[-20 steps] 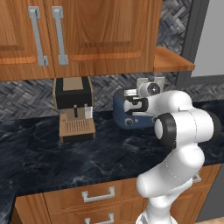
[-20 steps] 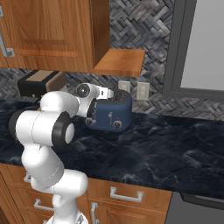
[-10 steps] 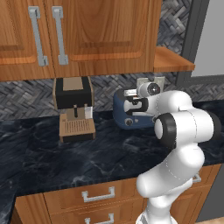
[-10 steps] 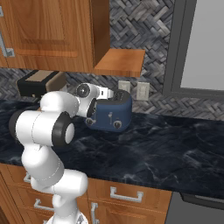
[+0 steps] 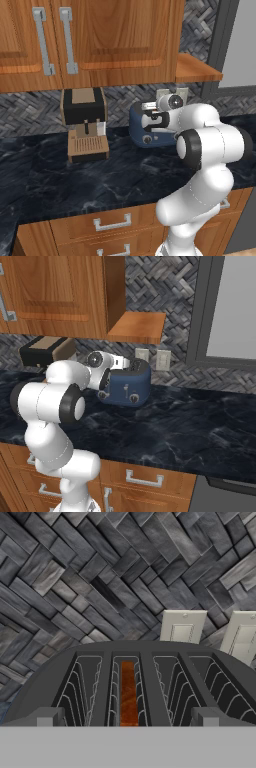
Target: Start the toaster. Once the lever pops up, take the bread to the plate on the dining counter.
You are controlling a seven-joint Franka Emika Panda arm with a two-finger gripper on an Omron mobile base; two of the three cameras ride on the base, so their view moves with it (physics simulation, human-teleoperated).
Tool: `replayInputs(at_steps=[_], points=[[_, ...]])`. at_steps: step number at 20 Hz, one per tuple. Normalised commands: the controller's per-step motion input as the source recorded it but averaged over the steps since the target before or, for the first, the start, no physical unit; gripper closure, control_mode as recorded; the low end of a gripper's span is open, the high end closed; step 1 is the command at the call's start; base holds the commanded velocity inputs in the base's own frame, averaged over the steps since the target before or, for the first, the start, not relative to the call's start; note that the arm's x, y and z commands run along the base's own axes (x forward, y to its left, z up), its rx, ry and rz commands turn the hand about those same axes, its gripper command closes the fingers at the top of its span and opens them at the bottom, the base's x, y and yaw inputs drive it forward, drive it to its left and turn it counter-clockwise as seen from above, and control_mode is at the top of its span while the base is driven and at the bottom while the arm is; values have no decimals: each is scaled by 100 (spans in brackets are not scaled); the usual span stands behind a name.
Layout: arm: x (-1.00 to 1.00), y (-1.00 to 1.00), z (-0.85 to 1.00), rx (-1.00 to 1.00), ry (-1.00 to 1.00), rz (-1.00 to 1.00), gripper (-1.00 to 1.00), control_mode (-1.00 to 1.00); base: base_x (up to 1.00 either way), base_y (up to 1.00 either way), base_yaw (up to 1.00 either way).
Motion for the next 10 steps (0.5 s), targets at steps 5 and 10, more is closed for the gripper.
replayInputs(at_steps=[5, 10], points=[[0, 0, 0, 0, 0, 0, -100, -100, 0, 0, 0], [0, 0, 0, 0, 0, 0, -100, -100, 0, 0, 0]])
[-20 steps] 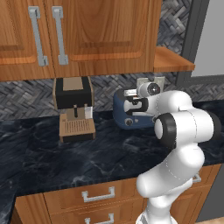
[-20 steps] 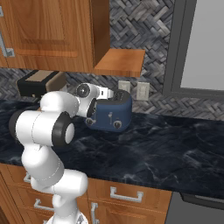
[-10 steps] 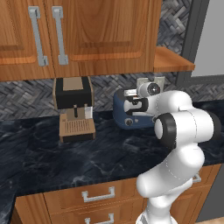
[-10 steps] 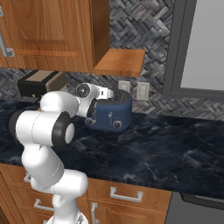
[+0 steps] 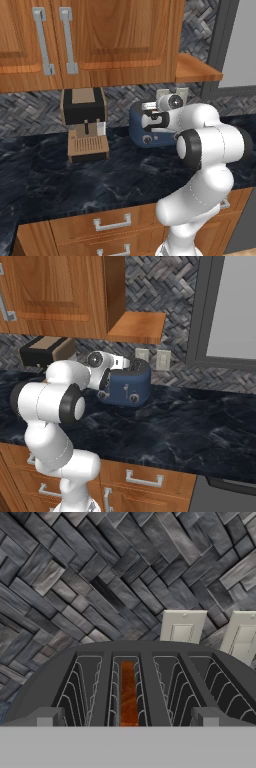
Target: Start the toaster. Once the lever pops up, take the bread to the plate on the dining counter.
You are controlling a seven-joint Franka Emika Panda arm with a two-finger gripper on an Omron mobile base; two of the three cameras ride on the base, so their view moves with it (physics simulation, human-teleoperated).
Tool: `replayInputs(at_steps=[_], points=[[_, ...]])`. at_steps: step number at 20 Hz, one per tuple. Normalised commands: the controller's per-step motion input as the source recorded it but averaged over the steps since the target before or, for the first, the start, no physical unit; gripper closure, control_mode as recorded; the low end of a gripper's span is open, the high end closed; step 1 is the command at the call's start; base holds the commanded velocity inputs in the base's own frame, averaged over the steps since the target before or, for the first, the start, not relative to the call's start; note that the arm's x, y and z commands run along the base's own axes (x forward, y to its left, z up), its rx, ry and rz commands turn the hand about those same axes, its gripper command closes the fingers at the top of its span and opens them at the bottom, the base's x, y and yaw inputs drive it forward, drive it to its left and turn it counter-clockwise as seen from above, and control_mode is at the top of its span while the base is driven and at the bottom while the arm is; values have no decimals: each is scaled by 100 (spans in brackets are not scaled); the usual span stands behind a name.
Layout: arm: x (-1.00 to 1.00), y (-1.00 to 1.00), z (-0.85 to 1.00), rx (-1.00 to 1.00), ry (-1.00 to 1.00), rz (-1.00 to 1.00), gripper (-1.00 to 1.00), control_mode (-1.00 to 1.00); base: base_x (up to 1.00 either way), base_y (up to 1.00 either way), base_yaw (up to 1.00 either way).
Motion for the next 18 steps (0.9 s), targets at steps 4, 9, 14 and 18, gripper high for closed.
replayInputs(at_steps=[4, 9, 14, 18], points=[[0, 0, 0, 0, 0, 0, -100, -100, 0, 0, 0], [0, 0, 0, 0, 0, 0, -100, -100, 0, 0, 0], [0, 0, 0, 0, 0, 0, -100, -100, 0, 0, 0], [0, 0, 0, 0, 0, 0, -100, -100, 0, 0, 0]])
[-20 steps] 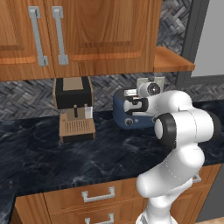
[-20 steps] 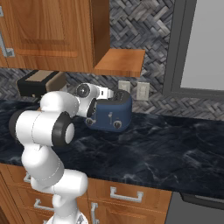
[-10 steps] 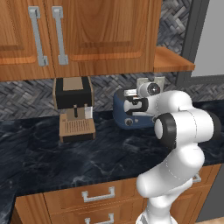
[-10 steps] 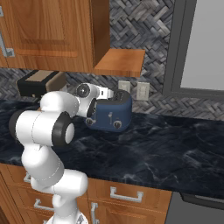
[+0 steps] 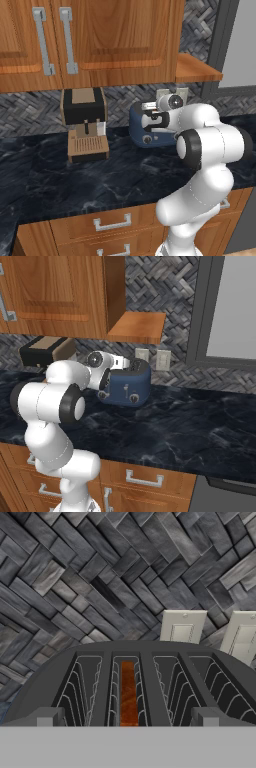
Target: Start the toaster. Once the lever pops up, take the bread to the plate on the dining counter.
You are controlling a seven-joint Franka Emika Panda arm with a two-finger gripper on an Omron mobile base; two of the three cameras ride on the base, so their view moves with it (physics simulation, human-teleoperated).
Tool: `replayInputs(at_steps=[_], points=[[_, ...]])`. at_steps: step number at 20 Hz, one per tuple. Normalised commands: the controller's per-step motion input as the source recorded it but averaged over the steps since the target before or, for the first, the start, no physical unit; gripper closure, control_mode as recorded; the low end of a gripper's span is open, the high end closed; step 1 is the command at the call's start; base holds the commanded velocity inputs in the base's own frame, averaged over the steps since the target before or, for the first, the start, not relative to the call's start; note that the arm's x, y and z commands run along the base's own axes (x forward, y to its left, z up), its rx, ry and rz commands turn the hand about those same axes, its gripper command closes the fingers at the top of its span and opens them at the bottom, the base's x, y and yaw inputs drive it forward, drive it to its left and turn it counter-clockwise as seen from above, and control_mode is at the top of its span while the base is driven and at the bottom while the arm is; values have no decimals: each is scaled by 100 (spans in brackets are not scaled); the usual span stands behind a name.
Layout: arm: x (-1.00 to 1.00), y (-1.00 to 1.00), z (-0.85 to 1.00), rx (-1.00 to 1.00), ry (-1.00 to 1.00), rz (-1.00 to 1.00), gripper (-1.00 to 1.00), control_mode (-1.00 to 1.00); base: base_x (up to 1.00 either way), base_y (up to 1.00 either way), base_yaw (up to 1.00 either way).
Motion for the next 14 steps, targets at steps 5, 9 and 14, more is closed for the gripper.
replayInputs(at_steps=[5, 9, 14], points=[[0, 0, 0, 0, 0, 0, -100, -100, 0, 0, 0], [0, 0, 0, 0, 0, 0, -100, -100, 0, 0, 0], [0, 0, 0, 0, 0, 0, -100, -100, 0, 0, 0]])
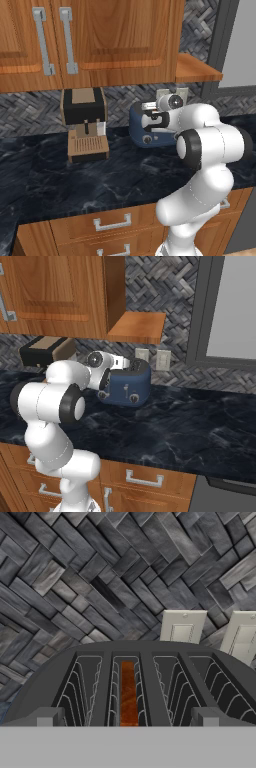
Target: Start the toaster. Once the lever pops up, take the bread to the plate on the dining counter.
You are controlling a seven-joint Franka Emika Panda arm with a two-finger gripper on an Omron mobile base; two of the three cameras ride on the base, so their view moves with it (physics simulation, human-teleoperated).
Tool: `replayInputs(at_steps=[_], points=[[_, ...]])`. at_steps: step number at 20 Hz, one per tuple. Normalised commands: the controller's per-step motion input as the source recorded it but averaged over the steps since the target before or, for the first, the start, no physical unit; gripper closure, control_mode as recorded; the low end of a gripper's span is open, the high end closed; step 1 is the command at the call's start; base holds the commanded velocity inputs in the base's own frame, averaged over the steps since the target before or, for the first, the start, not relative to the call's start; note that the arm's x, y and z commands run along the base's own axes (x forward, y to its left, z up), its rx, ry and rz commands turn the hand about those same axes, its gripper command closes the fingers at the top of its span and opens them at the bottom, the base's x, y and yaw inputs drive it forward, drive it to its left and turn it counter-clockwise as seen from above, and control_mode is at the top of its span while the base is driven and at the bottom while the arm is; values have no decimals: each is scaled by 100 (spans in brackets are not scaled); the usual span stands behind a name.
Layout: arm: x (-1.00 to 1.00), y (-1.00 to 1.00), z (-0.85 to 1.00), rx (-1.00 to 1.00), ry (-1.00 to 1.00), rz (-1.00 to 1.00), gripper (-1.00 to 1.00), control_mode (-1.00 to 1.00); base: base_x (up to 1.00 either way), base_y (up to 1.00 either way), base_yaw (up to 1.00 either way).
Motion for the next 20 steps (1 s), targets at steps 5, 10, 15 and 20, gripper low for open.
replayInputs(at_steps=[5, 10, 15, 20], points=[[0, 0, 0, 0, 0, 0, -100, -100, 0, 0, 0], [0, 0, 0, 0, 0, 0, -100, -100, 0, 0, 0], [0, 0, 0, 0, 0, 0, -100, -100, 0, 0, 0], [0, 0, 0, 0, 0, 0, -100, -100, 0, 0, 0]])
